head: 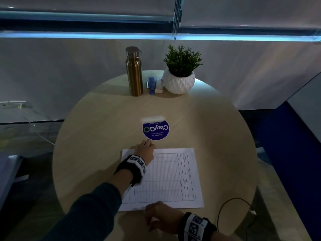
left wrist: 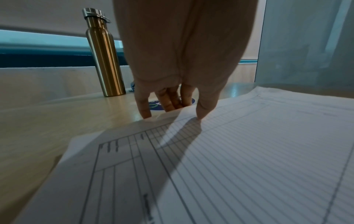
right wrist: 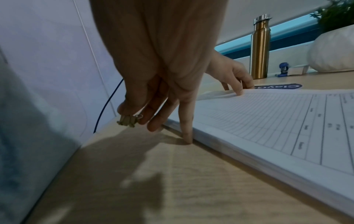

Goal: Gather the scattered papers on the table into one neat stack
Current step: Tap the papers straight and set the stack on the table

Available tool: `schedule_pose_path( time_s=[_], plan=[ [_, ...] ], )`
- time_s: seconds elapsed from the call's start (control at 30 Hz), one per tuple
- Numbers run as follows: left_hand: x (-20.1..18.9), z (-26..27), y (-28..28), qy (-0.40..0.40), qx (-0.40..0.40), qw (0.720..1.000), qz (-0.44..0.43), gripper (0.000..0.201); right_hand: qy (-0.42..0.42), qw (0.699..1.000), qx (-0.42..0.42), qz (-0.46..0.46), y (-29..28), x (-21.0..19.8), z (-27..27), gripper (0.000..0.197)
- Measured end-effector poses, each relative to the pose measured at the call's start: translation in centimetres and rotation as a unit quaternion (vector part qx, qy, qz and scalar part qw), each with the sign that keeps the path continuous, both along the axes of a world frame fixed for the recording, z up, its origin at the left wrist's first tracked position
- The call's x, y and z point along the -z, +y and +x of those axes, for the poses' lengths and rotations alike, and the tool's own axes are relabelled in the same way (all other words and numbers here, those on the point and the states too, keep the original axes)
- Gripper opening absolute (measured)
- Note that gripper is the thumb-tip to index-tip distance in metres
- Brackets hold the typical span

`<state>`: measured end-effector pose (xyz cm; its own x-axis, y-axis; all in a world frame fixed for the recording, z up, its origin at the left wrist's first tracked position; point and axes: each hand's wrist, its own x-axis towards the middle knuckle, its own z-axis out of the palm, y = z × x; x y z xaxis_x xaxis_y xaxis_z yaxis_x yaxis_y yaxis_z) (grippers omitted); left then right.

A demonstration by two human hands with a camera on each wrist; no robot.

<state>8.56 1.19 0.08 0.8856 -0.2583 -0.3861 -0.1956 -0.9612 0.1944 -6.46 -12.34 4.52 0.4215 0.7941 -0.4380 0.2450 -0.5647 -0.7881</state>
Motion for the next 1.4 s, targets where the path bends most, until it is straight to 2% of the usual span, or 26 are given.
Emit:
schedule_pose_path(
  time_s=[0.17,0.4,0.6,0.8,0.9,1.13,1.27,1.33,1.4],
  plan=[
    [0.2,0.0,0.6,-0.006,-0.006,0.999,-0.032,0.034,-0.013,1.000,0.022,-0.003,-0.1,0.3,0.4,0.016],
    [0.3,-0.1,1.4,0.008,0.009,0.995,-0.095,0.047,-0.018,0.999,0.025,0.006,0.1,-0.1,0.8,0.012],
    [0.5,0.0,1.6,-0.005,0.018,0.996,-0.092,0.049,-0.027,0.999,0.037,0.012,0.0,0.2,0.9,0.011],
    [-0.1,0.6,1.8,0.018,0.036,0.998,-0.057,0.044,-0.028,0.999,0.043,0.004,0.1,0.5,1.0,0.013],
    [0.3,0.3,2.0,0.017,0.015,0.995,-0.097,0.041,-0.027,0.999,0.041,0.008,0.1,0.4,1.0,0.012],
    [1.3,-0.1,1.5,-0.071,-0.057,0.975,-0.201,0.032,-0.023,0.999,0.029,0.004,0.1,0.4,1.2,0.013],
    [1.4,-0.1,1.5,-0.091,-0.081,0.962,-0.246,0.023,-0.030,0.999,0.029,0.004,0.0,0.5,1.2,0.013],
    [1.1,0.0,1.5,-0.081,-0.096,0.953,-0.275,0.020,-0.037,0.998,0.044,0.014,-0.4,0.4,1.3,0.015],
    [1.0,0.2,1.7,-0.070,-0.106,0.945,-0.302,0.018,-0.030,0.994,0.097,0.032,-1.3,-0.5,2.4,0.020]
  ],
)
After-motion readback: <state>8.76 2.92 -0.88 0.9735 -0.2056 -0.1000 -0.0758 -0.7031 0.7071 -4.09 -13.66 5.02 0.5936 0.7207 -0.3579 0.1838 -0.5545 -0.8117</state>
